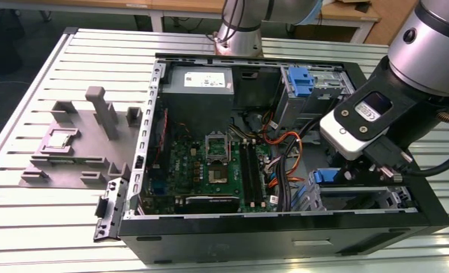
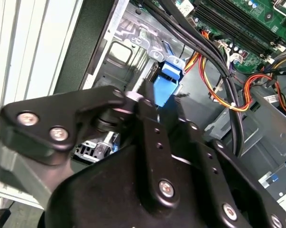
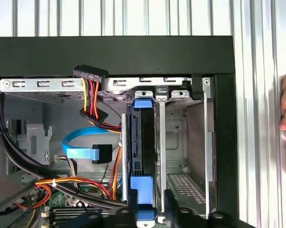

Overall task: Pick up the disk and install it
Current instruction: 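Insert the disk into the insertion slot, then insert the first disk wire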

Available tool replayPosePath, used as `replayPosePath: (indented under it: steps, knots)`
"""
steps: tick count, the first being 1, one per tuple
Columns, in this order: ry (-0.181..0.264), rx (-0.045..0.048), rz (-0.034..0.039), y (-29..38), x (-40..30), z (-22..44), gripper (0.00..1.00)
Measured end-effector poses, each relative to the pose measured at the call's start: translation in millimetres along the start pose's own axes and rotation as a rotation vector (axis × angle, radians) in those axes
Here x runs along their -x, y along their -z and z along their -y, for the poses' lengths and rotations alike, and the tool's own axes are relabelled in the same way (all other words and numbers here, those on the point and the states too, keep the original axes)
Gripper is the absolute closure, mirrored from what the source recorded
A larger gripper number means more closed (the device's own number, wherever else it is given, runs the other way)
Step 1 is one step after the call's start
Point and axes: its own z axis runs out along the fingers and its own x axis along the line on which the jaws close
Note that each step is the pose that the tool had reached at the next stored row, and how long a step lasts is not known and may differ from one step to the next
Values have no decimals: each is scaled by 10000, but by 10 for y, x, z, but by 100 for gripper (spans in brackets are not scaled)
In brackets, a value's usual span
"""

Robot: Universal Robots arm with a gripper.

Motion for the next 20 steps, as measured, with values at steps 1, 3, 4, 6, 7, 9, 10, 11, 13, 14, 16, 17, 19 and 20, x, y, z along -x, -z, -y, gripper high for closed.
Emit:
replayPosePath:
  steps: [1,3,4,6,7,9,10,11,13,14,16,17,19,20]
  knots:
    - [18,1,-1,0,0,0,64]
    - [32,1,-3,-1,0,0,76]
    - [37,1,-3,-1,0,0,82]
    - [39,1,-3,-1,0,0,88]
    - [39,1,-3,-1,0,0,90]
    - [39,1,-3,-1,0,0,90]
    - [40,1,-3,-1,0,0,90]
    - [40,1,-3,-1,0,0,90]
    - [44,1,-3,-1,0,0,90]
    - [44,1,-4,-1,0,0,90]
    - [45,1,-3,-1,0,0,90]
    - [46,1,-3,-1,0,0,90]
    - [46,1,-3,-1,0,0,90]
    - [46,2,-4,-2,0,0,90]
